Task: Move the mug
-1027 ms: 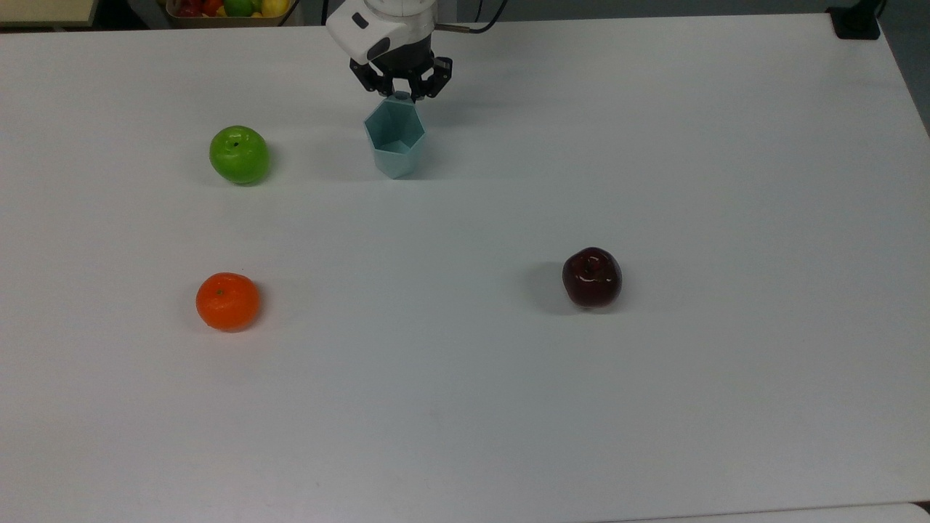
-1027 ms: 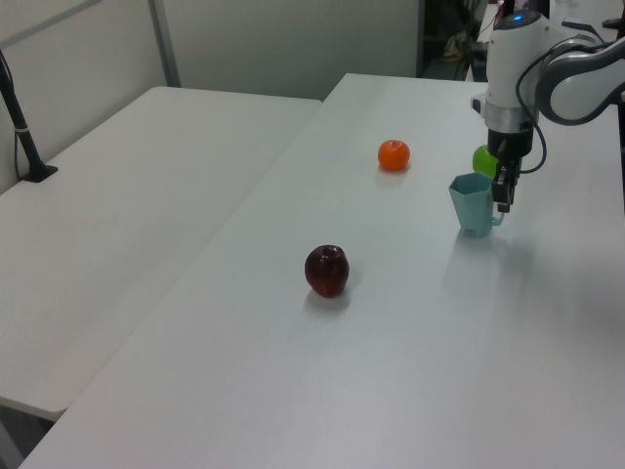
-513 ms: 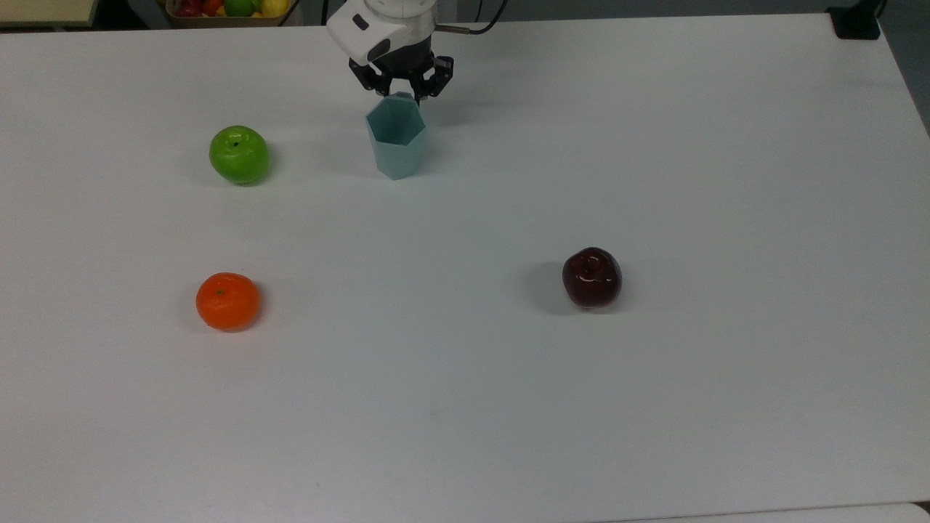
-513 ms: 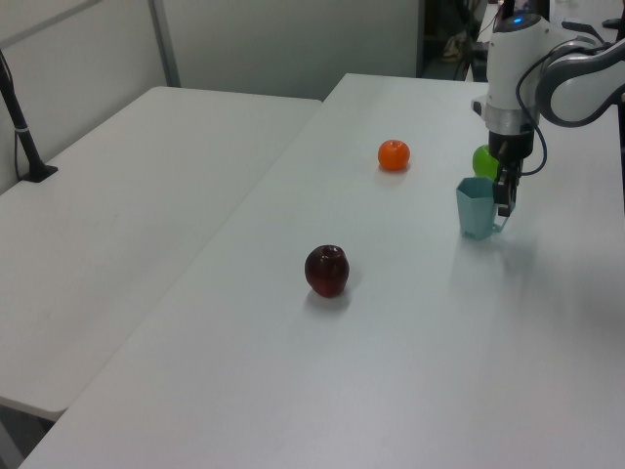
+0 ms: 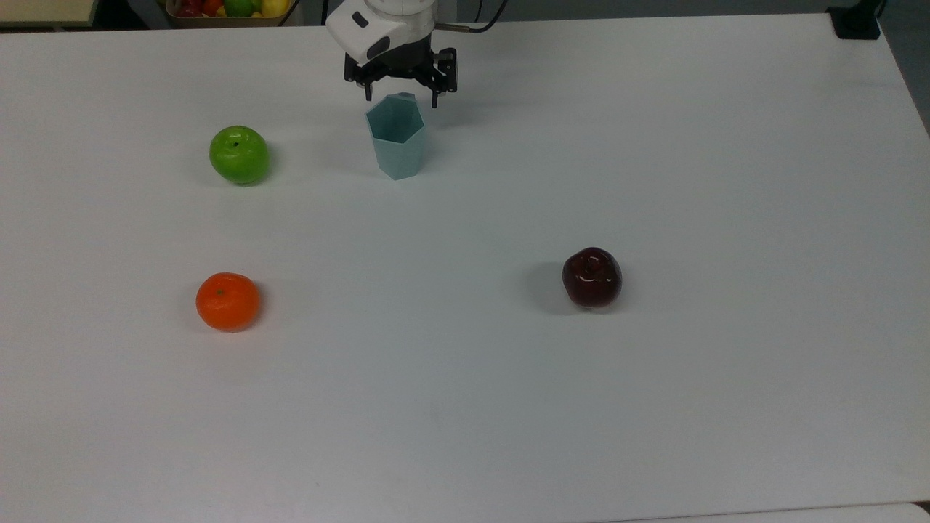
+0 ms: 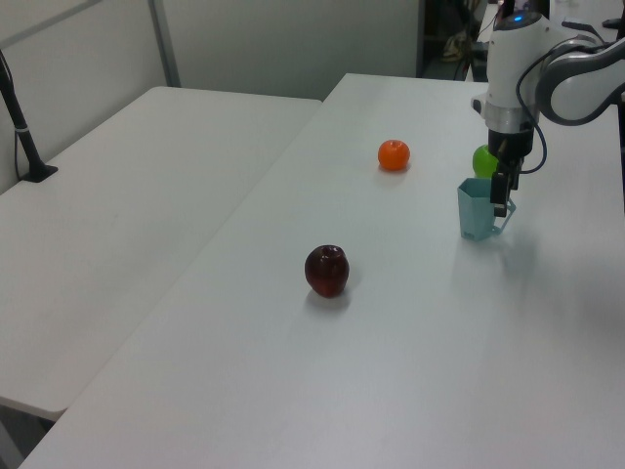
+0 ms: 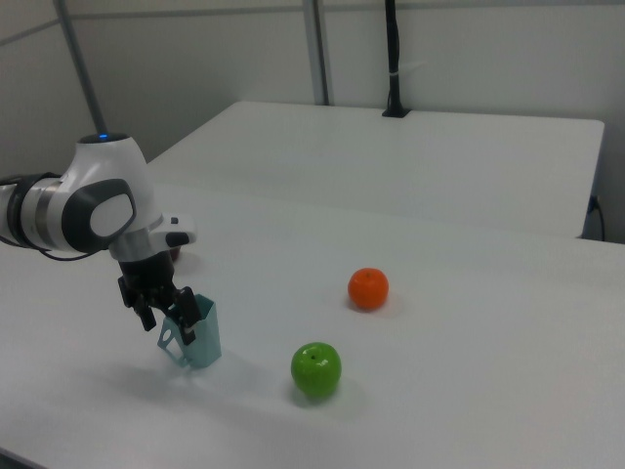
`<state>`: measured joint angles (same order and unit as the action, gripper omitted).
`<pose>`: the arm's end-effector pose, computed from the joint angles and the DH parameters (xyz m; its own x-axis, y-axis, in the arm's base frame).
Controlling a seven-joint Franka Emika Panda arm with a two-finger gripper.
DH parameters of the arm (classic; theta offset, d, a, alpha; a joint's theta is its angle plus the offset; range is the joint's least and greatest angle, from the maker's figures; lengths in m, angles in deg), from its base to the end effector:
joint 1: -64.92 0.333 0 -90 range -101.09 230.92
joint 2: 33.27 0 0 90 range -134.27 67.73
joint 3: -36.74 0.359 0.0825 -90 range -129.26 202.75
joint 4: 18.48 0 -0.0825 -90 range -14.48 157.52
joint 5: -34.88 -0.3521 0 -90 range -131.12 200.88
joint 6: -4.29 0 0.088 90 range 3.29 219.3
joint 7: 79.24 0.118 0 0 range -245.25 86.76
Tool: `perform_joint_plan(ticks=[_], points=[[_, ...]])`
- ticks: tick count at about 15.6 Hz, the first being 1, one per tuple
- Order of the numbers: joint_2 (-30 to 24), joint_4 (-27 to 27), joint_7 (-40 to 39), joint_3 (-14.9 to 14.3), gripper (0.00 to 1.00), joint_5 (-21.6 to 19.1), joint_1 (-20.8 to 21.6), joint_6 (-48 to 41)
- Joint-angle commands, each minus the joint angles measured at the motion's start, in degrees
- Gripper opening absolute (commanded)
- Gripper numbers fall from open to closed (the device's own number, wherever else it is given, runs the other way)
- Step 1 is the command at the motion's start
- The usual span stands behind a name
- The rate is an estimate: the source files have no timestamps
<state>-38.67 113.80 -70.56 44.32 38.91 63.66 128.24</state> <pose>0.4590 0.0483 0.4303 0.9991 -0.0029 -0.0426 0.0003 -0.9971 0.0759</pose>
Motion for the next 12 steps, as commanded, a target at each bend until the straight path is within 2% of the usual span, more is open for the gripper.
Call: perform_joint_plan(ticks=[1,5,9,12], points=[[-1.5,-6.6,1.3,-0.7,1.00,1.2,-0.8,-7.6],[-0.8,-16.2,0.2,-0.7,1.00,0.5,-4.1,-15.4],[-0.9,-21.5,-3.5,-0.8,1.00,0.0,-6.6,-20.3],[-1.0,-23.2,-4.1,-0.8,1.00,0.0,-7.5,-20.9]])
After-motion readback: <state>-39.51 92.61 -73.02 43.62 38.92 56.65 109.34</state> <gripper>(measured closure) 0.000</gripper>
